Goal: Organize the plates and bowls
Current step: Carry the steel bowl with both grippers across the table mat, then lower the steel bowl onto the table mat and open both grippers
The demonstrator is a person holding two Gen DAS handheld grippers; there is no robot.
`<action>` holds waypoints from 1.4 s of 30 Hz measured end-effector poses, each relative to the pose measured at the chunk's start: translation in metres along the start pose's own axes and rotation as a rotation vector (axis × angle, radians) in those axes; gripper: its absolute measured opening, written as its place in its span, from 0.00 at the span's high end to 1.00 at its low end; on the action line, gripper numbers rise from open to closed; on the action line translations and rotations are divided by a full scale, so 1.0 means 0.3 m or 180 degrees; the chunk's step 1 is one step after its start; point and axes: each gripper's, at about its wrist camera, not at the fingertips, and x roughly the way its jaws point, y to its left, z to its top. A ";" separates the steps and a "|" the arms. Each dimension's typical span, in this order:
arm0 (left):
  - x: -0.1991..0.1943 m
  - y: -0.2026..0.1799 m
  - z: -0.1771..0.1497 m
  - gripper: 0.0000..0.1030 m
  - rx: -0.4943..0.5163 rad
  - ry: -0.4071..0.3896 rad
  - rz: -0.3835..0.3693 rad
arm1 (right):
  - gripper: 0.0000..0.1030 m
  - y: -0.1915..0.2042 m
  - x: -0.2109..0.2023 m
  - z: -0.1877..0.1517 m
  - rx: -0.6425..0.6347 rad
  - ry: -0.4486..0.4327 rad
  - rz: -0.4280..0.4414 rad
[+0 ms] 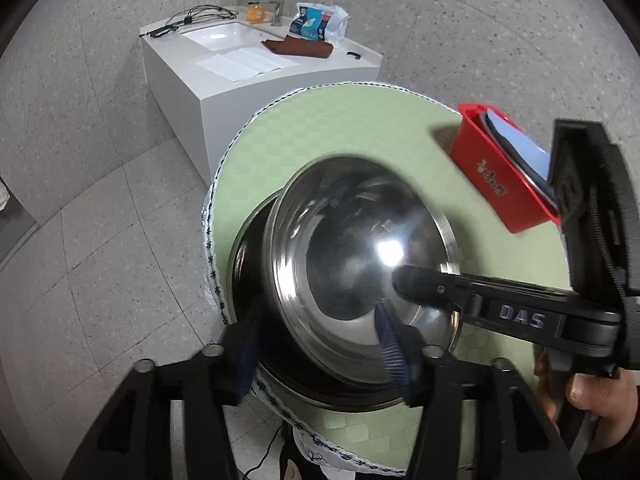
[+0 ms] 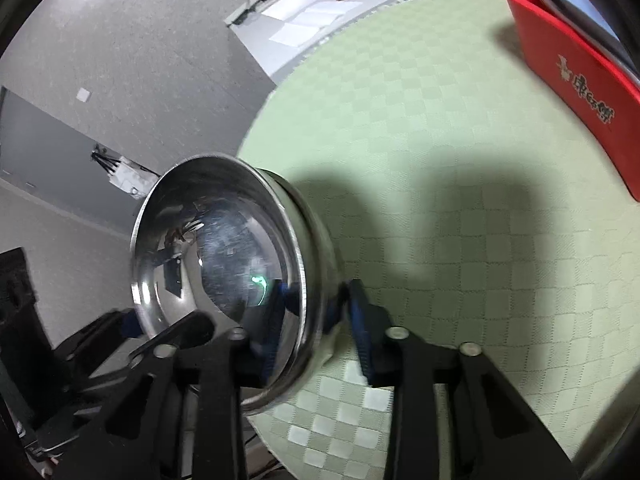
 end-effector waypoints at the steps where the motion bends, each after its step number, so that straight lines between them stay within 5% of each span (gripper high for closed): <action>1: -0.001 0.003 -0.001 0.51 -0.0011 0.0004 -0.0011 | 0.77 -0.010 0.001 -0.003 0.0035 0.0013 0.0050; 14: -0.059 0.005 -0.015 0.42 -0.0104 -0.0066 -0.0028 | 0.74 0.000 -0.008 -0.015 0.0003 -0.0022 0.0047; 18: -0.074 -0.009 -0.022 0.38 -0.0163 -0.0102 0.0017 | 0.58 -0.003 -0.057 -0.021 -0.0074 -0.0155 0.0017; 22: -0.080 -0.027 -0.033 0.37 -0.0244 -0.0103 0.0104 | 0.56 -0.023 -0.119 -0.035 -0.0126 -0.0273 -0.0011; 28: -0.084 -0.111 -0.059 0.25 -0.0316 -0.0146 0.0279 | 0.53 -0.086 -0.223 -0.058 -0.0211 -0.0414 -0.0078; 42: -0.088 -0.370 -0.151 0.21 -0.0711 -0.0300 0.0555 | 0.45 -0.274 -0.538 -0.104 -0.0533 -0.0814 -0.0322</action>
